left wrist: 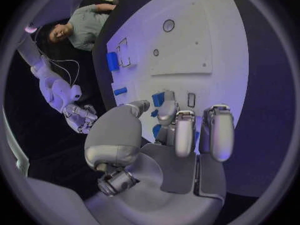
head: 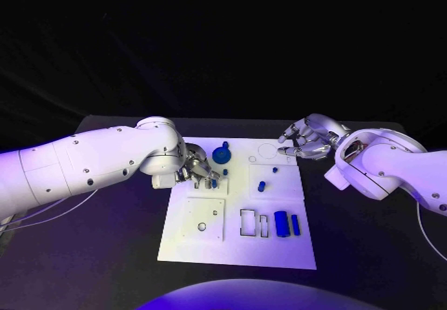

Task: Assemble the parts on the task board

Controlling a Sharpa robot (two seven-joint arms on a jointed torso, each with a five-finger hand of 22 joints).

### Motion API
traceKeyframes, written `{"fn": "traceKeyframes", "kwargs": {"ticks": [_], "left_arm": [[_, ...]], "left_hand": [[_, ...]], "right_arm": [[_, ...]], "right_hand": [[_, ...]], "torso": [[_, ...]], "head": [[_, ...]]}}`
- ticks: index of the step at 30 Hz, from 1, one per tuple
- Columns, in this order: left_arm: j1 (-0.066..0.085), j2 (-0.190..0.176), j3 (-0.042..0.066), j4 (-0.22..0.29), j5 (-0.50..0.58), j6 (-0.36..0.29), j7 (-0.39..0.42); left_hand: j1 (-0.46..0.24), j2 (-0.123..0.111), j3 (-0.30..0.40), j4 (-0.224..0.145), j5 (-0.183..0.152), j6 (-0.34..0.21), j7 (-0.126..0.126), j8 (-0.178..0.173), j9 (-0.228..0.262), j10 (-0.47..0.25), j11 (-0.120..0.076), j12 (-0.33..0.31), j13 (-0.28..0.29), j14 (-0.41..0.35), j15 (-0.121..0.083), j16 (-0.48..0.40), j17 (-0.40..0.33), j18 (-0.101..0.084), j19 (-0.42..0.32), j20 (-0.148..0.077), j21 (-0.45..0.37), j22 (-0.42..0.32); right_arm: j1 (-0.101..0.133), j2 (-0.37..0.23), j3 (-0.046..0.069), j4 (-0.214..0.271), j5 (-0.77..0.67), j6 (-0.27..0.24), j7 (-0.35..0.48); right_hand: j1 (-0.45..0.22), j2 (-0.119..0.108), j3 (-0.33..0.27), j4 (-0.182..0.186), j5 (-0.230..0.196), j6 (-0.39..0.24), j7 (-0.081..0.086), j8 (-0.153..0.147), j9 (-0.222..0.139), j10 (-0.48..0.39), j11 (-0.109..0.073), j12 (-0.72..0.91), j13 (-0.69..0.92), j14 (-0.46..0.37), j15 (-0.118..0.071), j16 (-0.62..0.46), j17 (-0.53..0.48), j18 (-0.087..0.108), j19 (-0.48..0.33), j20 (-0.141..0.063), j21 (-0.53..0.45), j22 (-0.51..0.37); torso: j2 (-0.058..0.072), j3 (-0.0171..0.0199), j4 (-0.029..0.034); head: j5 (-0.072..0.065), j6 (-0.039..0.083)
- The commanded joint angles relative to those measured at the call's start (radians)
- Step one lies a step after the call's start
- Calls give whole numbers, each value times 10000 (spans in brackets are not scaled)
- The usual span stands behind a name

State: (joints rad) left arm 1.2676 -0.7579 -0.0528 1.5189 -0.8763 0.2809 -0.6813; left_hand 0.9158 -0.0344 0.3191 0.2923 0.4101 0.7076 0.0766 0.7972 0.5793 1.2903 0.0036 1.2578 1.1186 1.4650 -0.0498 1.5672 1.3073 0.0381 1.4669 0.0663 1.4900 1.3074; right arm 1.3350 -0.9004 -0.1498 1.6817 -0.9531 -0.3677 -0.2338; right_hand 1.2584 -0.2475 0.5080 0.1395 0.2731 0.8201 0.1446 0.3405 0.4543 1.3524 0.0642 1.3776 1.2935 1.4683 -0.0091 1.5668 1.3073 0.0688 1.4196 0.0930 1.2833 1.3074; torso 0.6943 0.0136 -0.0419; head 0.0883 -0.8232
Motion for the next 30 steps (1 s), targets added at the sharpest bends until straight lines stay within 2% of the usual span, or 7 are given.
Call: {"fn": "traceKeyframes", "kwargs": {"ticks": [1,12,21,30], "left_arm": [[9,47,2,6,30,204,-27],[9,78,2,-5,24,262,-38],[9,132,-28,-49,23,277,-45],[9,170,-51,-77,50,233,-41]], "left_hand": [[-2,74,66,11,-103,-62,25,35,-11,89,6,64,10,1058,-25,36,2635,-129,374,-63,-38,1951],[20,38,37,-5,-256,-44,18,65,-15,93,2,69,14,1058,-25,36,2635,-128,372,-63,-45,1951],[392,99,233,-17,-35,-51,5,102,-31,111,-13,94,47,1058,-39,36,2635,-128,375,-74,-51,1960],[708,152,463,-38,-17,-62,-7,130,-43,111,-23,102,54,1058,-47,36,2635,-129,380,-81,-52,1969]], "right_arm": [[-11,11,-1,-3,-113,172,-10],[-22,18,-2,-10,-113,189,-17],[-24,18,-3,-13,-113,196,-22],[-26,17,-4,-22,-113,226,-46]], "right_hand": [[-53,-35,30,15,57,26,-32,41,9,22,-52,31,-15,1025,-27,40,2635,82,-37,5,-27,10],[-53,-35,30,15,57,26,-32,41,9,22,-52,31,-15,1025,-27,40,2635,82,-37,5,-27,10],[-66,-33,36,33,36,34,-38,59,20,30,-57,36,-9,1025,-30,40,2635,84,-37,3,-35,8],[-69,-28,40,38,38,35,-39,64,22,35,-57,39,-5,1025,-31,40,2635,84,-37,3,-36,7]], "torso": [[-4,4,-3],[-5,-4,1],[-2,-10,0],[2,-9,-3]], "head": [[-2,-18],[-16,-28],[-17,-48],[-29,-57]]}}
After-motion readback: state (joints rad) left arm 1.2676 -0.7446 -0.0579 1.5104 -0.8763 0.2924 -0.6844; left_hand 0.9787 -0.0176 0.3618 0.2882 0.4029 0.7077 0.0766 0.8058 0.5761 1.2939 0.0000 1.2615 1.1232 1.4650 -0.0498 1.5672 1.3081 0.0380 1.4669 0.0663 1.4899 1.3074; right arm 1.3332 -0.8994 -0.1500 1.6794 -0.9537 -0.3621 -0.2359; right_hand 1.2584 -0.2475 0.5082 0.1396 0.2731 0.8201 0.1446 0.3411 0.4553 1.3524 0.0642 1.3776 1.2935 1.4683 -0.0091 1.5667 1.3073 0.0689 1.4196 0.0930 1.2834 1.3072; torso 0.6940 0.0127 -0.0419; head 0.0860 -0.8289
